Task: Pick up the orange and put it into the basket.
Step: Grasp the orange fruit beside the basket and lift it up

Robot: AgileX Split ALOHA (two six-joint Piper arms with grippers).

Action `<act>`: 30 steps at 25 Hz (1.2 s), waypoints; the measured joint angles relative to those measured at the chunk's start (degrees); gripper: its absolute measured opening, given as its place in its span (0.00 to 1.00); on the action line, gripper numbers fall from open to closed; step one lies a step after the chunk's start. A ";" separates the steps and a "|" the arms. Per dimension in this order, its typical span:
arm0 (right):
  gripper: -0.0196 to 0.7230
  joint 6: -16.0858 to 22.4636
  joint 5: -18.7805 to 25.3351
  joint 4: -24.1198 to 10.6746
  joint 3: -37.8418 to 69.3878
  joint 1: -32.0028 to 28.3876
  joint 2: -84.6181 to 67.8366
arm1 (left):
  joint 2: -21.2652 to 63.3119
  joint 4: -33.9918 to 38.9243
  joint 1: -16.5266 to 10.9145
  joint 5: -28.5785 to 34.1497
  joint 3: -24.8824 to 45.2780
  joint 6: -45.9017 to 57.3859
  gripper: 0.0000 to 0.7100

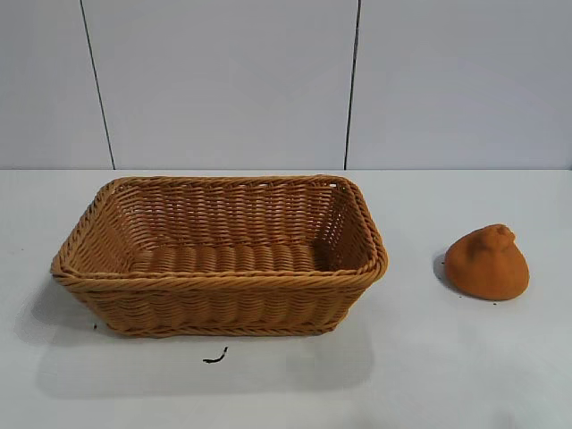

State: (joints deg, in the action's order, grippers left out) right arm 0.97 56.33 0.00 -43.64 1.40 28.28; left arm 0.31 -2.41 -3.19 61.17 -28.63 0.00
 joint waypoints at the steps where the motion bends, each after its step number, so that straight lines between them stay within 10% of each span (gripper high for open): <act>1: 0.85 0.00 0.00 0.00 -1.33 0.00 3.25 | 0.00 0.00 0.00 0.00 0.00 0.00 0.98; 30: 0.85 0.14 -1.78 1.61 -31.65 0.00 69.70 | 0.00 0.00 0.00 0.00 0.00 0.00 0.98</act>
State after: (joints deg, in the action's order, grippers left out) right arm 1.11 54.55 1.61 -75.29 1.40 97.98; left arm 0.31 -2.41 -3.19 61.17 -28.63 0.00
